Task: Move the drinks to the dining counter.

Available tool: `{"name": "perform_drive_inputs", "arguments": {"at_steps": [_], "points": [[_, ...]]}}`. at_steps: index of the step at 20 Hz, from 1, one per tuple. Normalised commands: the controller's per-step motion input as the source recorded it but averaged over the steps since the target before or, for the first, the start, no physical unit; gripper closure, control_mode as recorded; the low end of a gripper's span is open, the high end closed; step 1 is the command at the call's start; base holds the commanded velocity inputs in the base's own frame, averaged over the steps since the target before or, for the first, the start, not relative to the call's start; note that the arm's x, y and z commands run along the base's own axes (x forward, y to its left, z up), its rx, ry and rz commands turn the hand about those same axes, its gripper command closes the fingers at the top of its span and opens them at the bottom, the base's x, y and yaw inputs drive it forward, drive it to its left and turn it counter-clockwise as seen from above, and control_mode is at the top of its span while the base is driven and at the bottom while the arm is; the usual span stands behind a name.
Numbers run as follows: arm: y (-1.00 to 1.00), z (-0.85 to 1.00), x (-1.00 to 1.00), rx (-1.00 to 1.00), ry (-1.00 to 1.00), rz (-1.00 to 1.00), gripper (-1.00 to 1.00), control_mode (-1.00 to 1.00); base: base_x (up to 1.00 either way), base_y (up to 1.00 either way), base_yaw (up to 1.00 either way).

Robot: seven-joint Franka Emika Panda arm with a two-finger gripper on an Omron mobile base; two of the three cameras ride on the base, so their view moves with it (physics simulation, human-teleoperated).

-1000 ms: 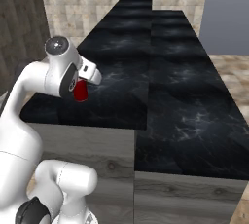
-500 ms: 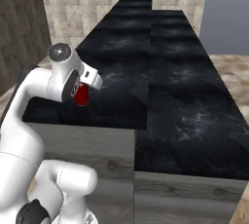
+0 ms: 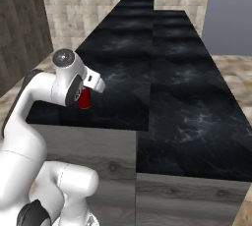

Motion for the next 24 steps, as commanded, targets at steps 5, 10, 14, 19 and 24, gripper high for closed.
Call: {"name": "perform_drive_inputs", "arguments": {"at_steps": [5, 10, 14, 19, 24], "points": [[0.0, -0.15, 0.15, 0.0, 0.0, 0.0, 1.0, -1.0, 0.0, 0.0, 0.0], [0.0, -0.18, 0.13, 0.0, 0.0, 0.0, 1.0, -1.0, 0.0, 0.0, 0.0], [0.0, -0.18, 0.13, 0.0, 0.0, 0.0, 1.0, -1.0, 0.0, 0.0, 0.0], [0.0, -0.15, 0.15, 0.0, 0.0, 0.0, 1.0, -1.0, 0.0, 0.0, 0.0], [0.0, -0.2, 0.15, 0.0, 0.0, 0.0, 1.0, -1.0, 0.0, 0.0, 0.0]]}}
